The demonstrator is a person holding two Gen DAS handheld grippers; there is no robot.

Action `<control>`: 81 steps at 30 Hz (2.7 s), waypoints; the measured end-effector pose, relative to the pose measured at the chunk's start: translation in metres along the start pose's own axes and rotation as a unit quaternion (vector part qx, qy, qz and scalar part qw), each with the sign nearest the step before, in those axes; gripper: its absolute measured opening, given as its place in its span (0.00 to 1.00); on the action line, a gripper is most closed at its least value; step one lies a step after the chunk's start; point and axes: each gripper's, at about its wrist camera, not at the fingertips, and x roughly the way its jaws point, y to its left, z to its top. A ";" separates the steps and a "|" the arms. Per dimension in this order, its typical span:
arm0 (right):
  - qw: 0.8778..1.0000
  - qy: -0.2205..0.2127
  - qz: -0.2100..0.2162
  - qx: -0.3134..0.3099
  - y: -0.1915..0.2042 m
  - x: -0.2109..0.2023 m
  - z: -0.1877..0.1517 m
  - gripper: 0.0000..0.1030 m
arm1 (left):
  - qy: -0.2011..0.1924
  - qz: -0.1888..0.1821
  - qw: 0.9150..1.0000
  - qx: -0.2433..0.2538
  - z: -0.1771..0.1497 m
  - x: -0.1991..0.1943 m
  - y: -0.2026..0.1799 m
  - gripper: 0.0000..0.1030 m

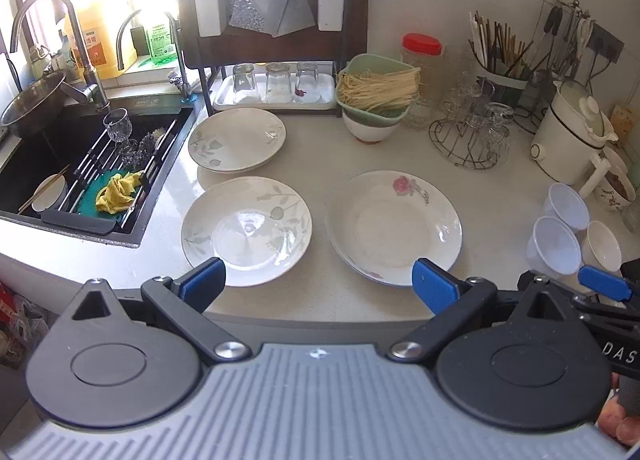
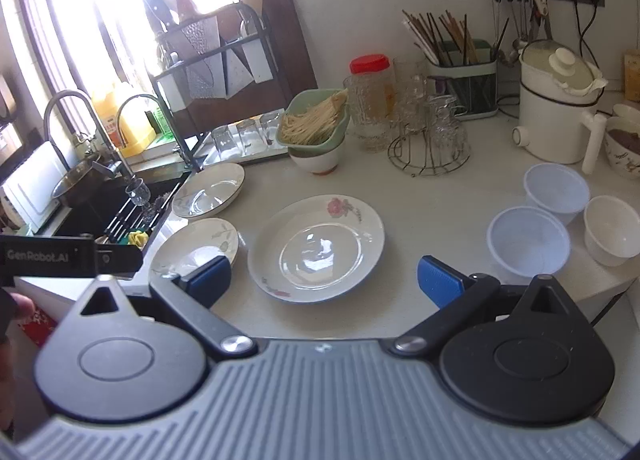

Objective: Organize plates and bowls
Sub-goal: 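Move both grippers toward the orange-rimmed leaf-pattern plate, then close the left gripper on the plate rim while the right gripper grips beside it, then lift the leaf plate with both grippers and carry it over the rose plate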

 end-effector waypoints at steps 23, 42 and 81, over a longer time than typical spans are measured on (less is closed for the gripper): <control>0.999 0.028 -0.030 -0.005 0.080 0.101 0.017 0.96 | 0.016 -0.015 1.000 -0.008 0.033 0.098 0.121 0.98; 0.982 0.116 -0.026 0.145 0.113 0.198 -0.002 0.56 | 0.083 -0.087 0.993 0.018 0.043 0.208 0.211 0.90; 0.961 0.207 0.010 0.183 0.111 0.280 -0.018 0.19 | 0.173 -0.215 0.959 -0.066 0.054 0.309 0.240 0.48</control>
